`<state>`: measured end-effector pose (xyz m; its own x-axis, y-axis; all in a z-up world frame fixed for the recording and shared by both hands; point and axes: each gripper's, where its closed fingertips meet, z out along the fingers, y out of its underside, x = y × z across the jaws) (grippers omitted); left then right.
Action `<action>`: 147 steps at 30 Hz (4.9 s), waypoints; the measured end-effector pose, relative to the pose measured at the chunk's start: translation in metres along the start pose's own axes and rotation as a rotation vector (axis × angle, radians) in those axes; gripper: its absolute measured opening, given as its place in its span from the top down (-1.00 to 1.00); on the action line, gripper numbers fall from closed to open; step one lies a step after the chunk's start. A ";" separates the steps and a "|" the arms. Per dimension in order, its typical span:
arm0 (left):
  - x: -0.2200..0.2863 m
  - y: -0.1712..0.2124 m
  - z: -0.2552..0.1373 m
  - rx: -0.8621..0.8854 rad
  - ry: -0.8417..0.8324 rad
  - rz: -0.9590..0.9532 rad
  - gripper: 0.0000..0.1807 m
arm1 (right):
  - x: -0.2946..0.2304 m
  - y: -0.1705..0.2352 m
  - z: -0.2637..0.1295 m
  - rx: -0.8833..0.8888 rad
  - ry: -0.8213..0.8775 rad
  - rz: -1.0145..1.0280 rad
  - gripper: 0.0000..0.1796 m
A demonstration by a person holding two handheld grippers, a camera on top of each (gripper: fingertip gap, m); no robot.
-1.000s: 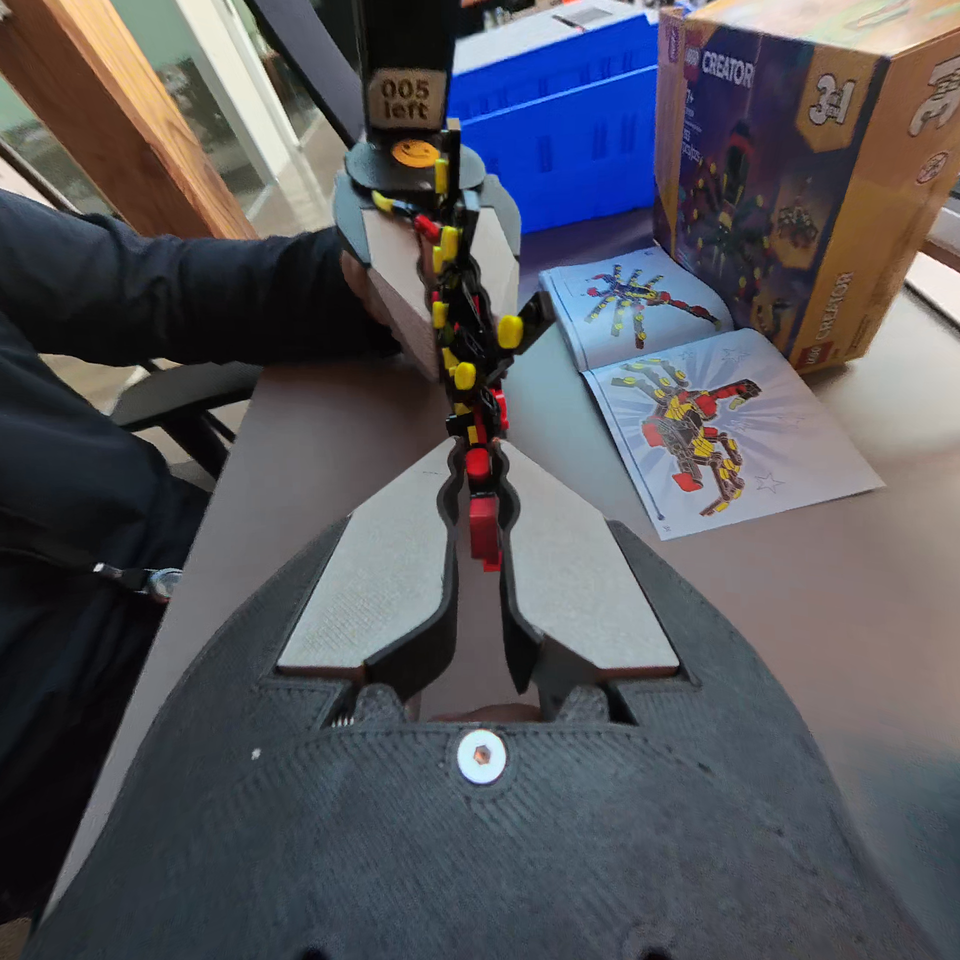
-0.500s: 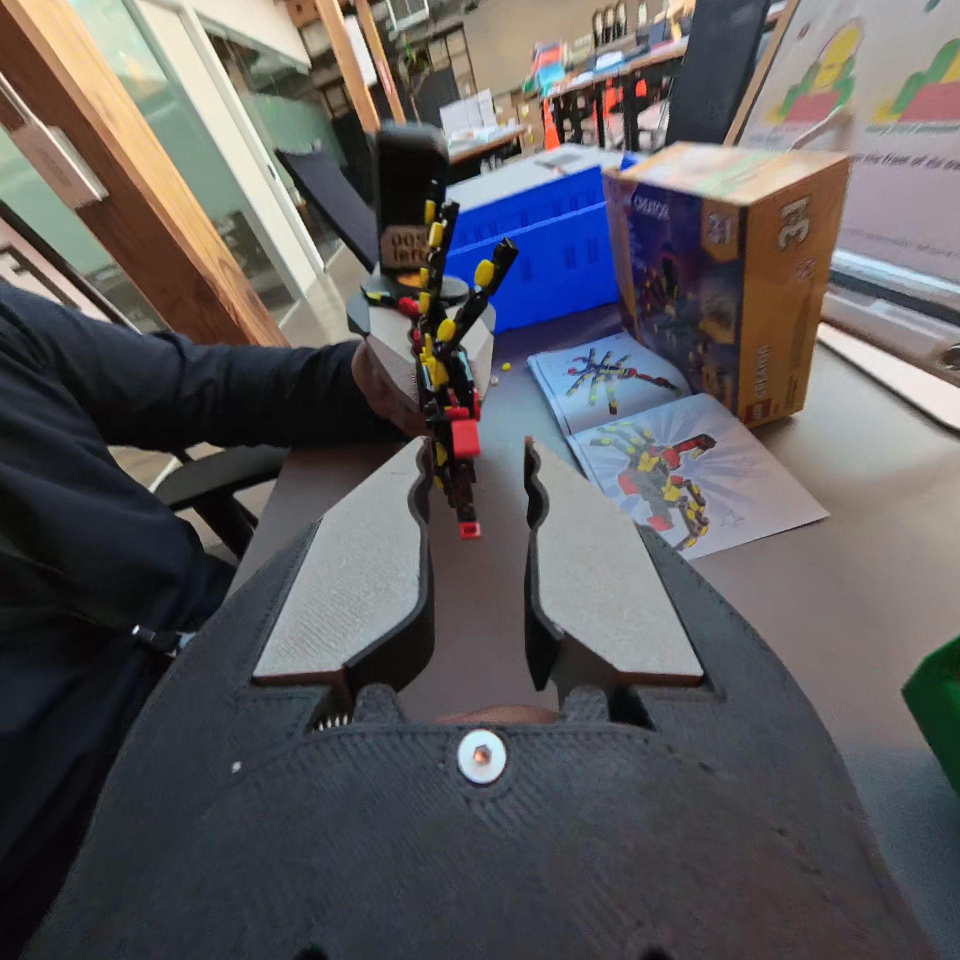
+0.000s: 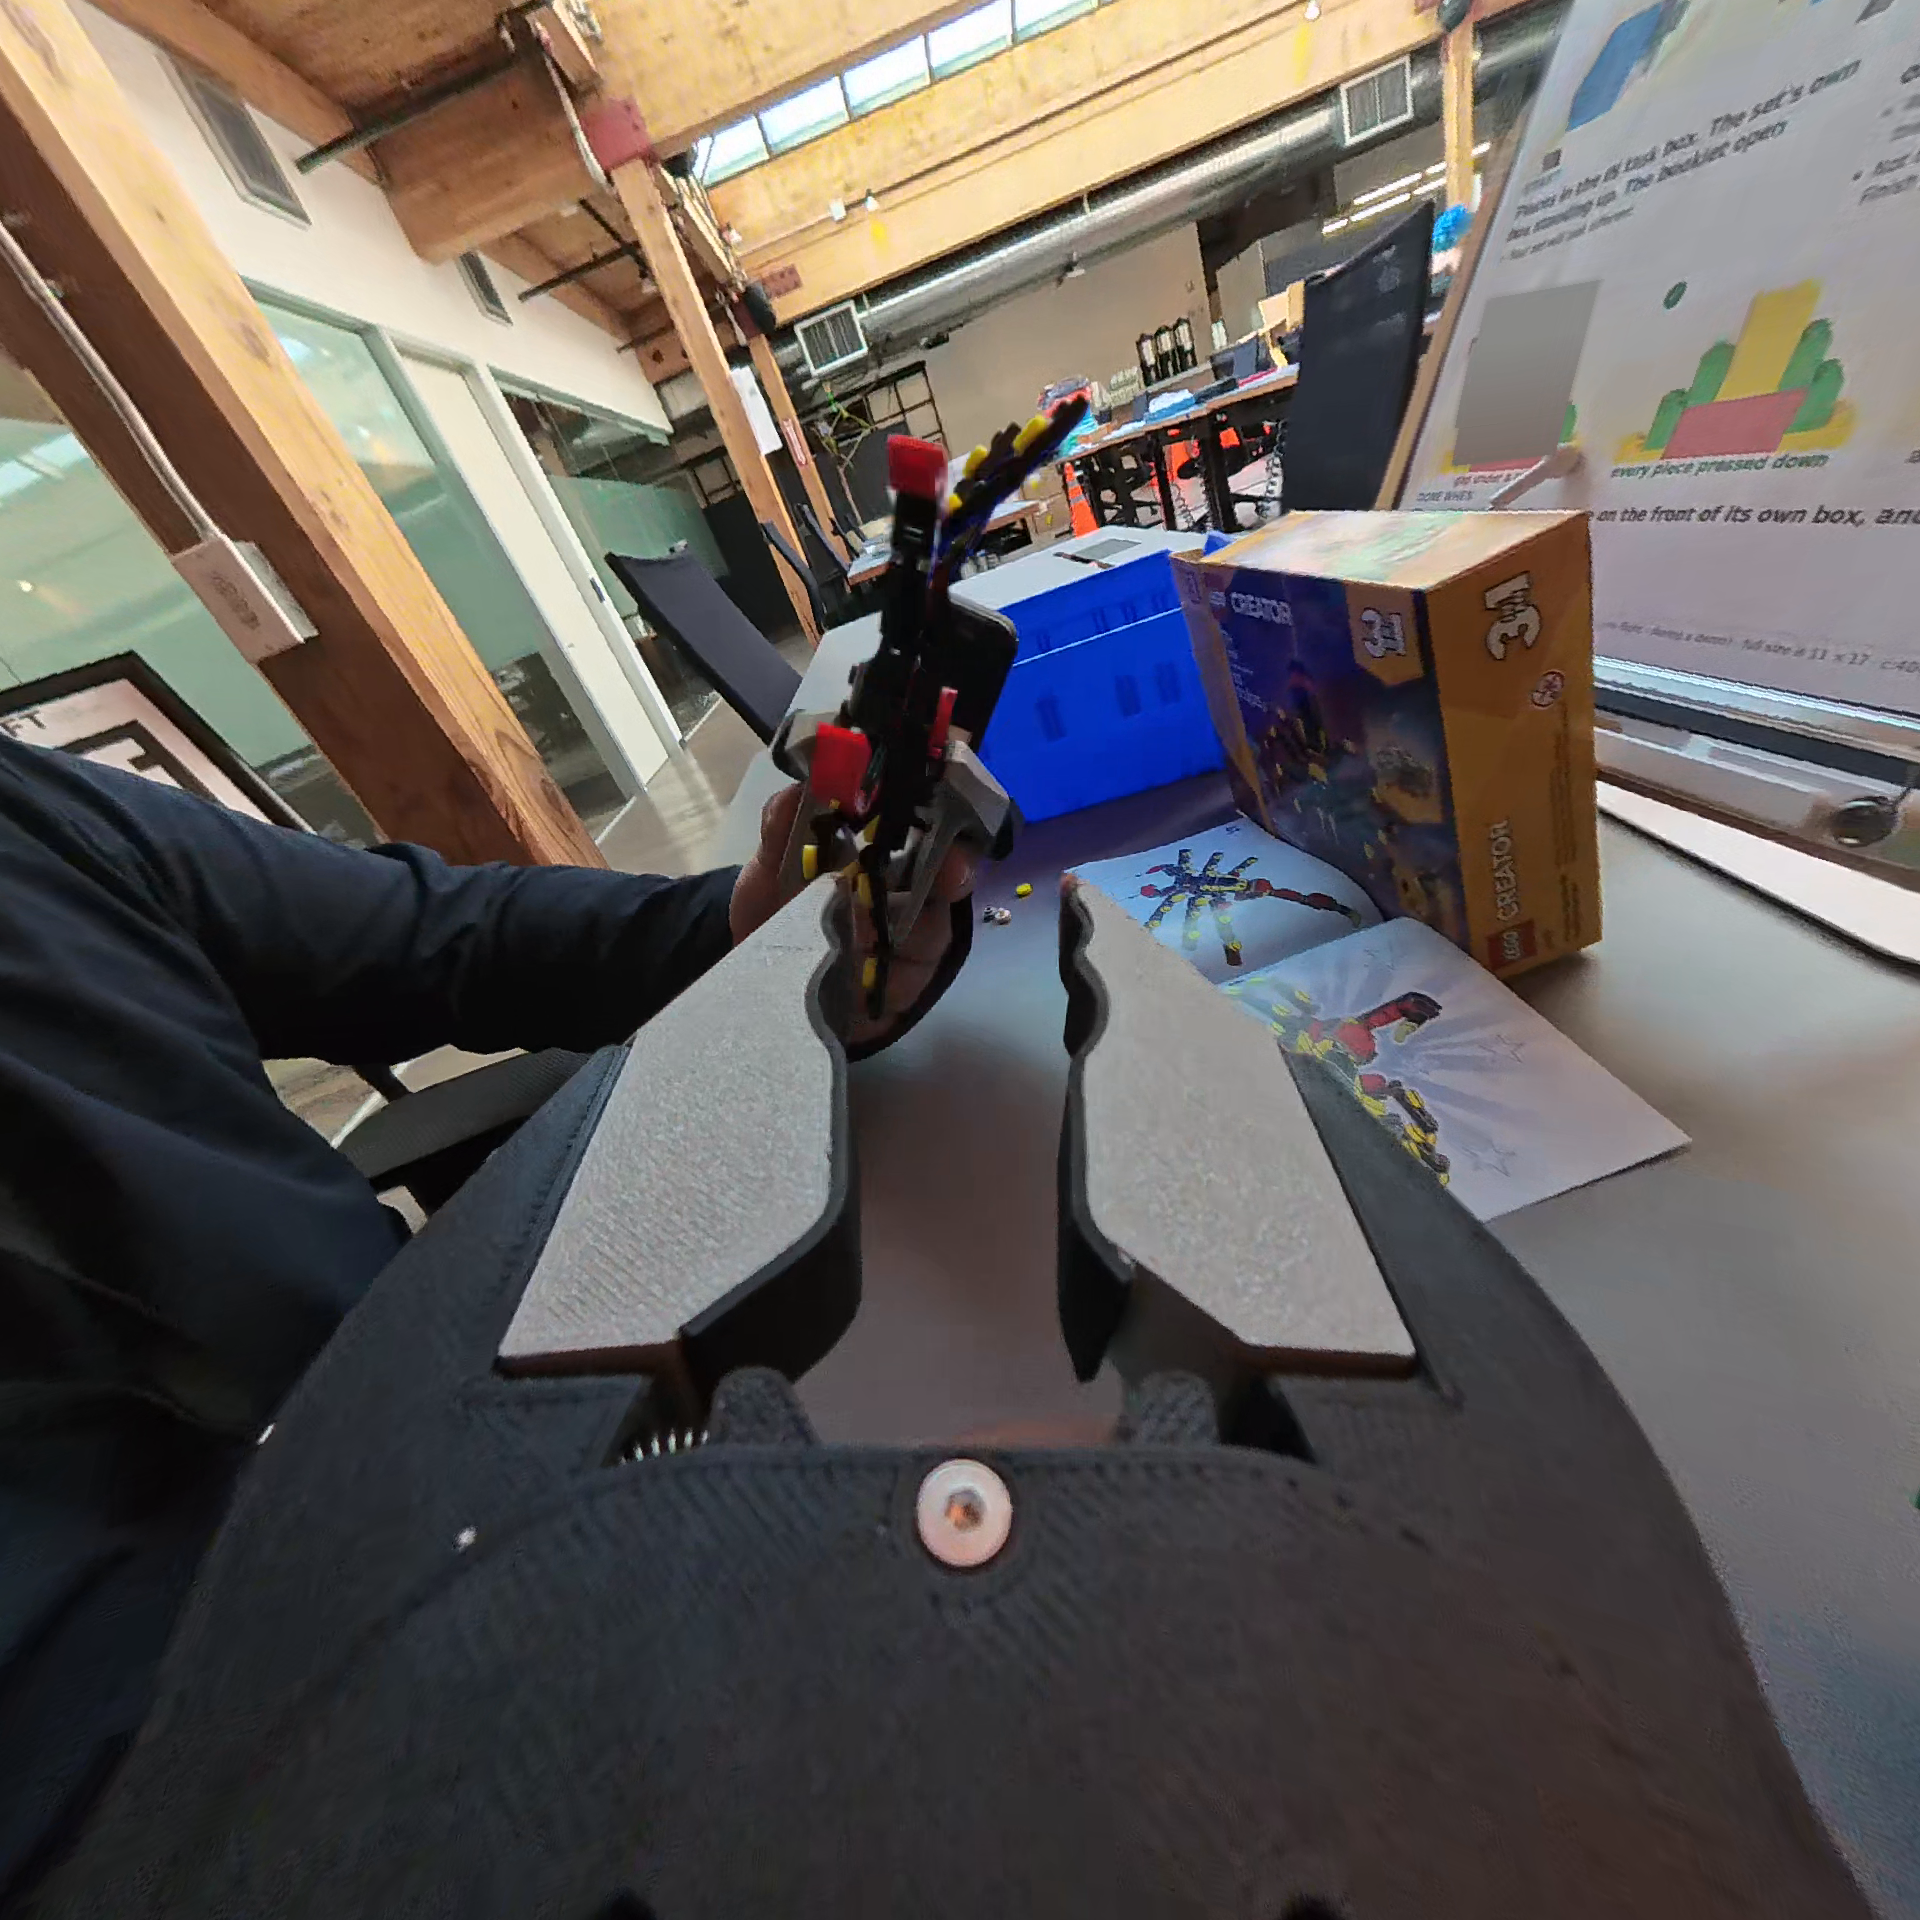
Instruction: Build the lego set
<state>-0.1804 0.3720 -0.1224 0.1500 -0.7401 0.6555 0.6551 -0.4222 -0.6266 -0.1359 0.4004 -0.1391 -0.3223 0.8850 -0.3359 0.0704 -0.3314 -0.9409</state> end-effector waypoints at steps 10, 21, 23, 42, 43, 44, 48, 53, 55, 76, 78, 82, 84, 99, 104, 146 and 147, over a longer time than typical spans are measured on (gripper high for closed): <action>-0.008 0.027 0.008 -0.157 -0.129 0.233 0.76 | -0.011 -0.009 -0.005 0.026 -0.030 -0.058 0.82; -0.019 0.039 0.009 -0.228 -0.222 0.337 0.75 | -0.009 0.002 0.003 -0.018 -0.027 -0.030 0.86; -0.021 0.039 0.009 -0.234 -0.226 0.333 0.75 | -0.005 0.005 0.003 -0.028 -0.010 -0.024 0.94; -0.031 0.040 0.004 -0.230 -0.277 0.278 0.77 | 0.008 0.010 0.007 -0.026 0.032 0.036 0.92; -0.032 0.040 0.004 -0.229 -0.281 0.273 0.77 | 0.009 0.010 0.007 -0.021 0.026 0.058 0.92; -0.034 0.040 0.003 -0.230 -0.290 0.266 0.76 | 0.010 0.011 0.007 -0.017 0.022 0.079 0.88; -0.040 0.040 0.000 -0.229 -0.310 0.235 0.76 | 0.015 0.016 0.010 -0.024 0.026 0.113 0.91; -0.038 0.041 0.001 -0.232 -0.305 0.246 0.76 | 0.015 0.016 0.010 -0.021 0.030 0.105 0.92; -0.037 0.041 0.002 -0.235 -0.298 0.248 0.76 | 0.013 0.014 0.010 -0.006 0.025 0.109 0.92; -0.043 0.062 0.002 -0.356 -0.288 0.157 0.77 | 0.029 0.020 -0.027 -0.185 0.077 0.272 0.96; -0.052 0.075 -0.005 -0.462 -0.337 0.107 0.77 | 0.039 0.057 -0.032 -0.405 0.165 0.253 0.96; -0.056 0.093 -0.017 -0.623 -0.357 0.050 0.77 | 0.048 0.108 -0.038 -0.672 0.239 0.284 0.77; -0.062 0.091 -0.021 -0.629 -0.394 0.054 0.77 | 0.055 0.119 -0.043 -0.733 0.290 0.278 0.65; -0.065 0.090 -0.024 -0.626 -0.399 0.002 0.75 | 0.005 0.111 0.005 -0.682 0.070 0.016 0.72; -0.088 0.075 -0.045 -0.665 -0.552 0.108 0.63 | 0.030 0.110 -0.024 -0.777 0.213 -0.051 0.67; -0.015 0.123 -0.019 -0.968 -0.243 1.188 0.68 | -0.055 0.107 0.004 -0.662 -0.205 -0.213 0.93; -0.016 0.122 -0.017 -0.953 -0.254 1.232 0.72 | -0.057 0.105 0.004 -0.653 -0.222 -0.172 0.93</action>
<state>-0.1155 0.3235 -0.2163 0.3968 -0.8016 -0.4471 -0.6313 0.1153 -0.7669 -0.1137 0.3138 -0.2187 -0.5598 0.7965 -0.2284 0.5304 0.1326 -0.8373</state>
